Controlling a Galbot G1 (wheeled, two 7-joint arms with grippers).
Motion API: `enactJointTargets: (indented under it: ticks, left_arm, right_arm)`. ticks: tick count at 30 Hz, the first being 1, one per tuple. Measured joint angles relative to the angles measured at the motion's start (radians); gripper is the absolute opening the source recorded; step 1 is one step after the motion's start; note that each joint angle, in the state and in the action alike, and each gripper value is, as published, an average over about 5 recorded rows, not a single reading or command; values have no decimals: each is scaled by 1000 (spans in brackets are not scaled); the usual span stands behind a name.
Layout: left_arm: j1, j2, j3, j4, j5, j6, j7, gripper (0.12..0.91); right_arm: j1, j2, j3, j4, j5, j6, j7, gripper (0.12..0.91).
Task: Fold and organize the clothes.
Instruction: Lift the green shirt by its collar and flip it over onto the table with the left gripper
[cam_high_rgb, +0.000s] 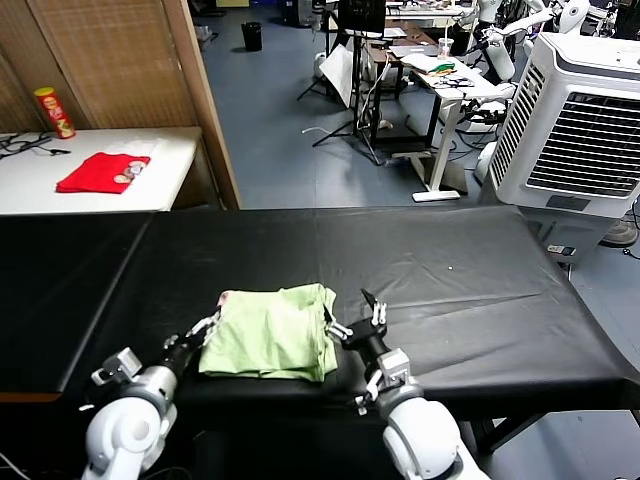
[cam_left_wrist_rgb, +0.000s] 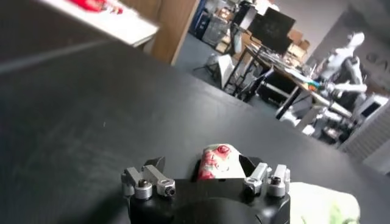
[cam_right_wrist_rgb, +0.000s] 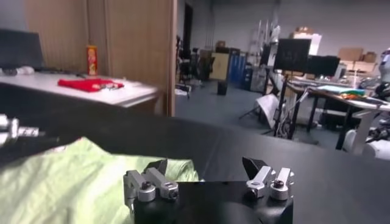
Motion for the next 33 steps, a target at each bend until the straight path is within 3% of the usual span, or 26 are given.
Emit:
enactJointTargets:
  ticks: [4, 11, 14, 20, 25, 33]
  left_arm:
    - [-1, -4, -16, 17, -107, 23, -2, 627]
    - [-4, -9, -29, 38, -200, 46, -9, 232]
    - [-3, -10, -33, 38, -213, 52, -10, 145]
    - [-7, -7, -29, 16, -97, 32, -12, 141]
    - [-13, 18, -33, -5, 132, 23, -9, 141]
    - [-5, 131, -70, -24, 512, -9, 42, 141]
  right_arm:
    - [-5, 2, 5, 15, -1, 1, -1, 798]
    - [-11, 2, 18, 27, -2, 1, -1, 798]
    - [-15, 4, 22, 29, -3, 1, -1, 798]
    - [-29, 14, 36, 36, -16, 3, 2, 798]
    - [-48, 22, 56, 45, -33, 9, 3, 798]
    - [-73, 30, 80, 59, -42, 16, 6, 798]
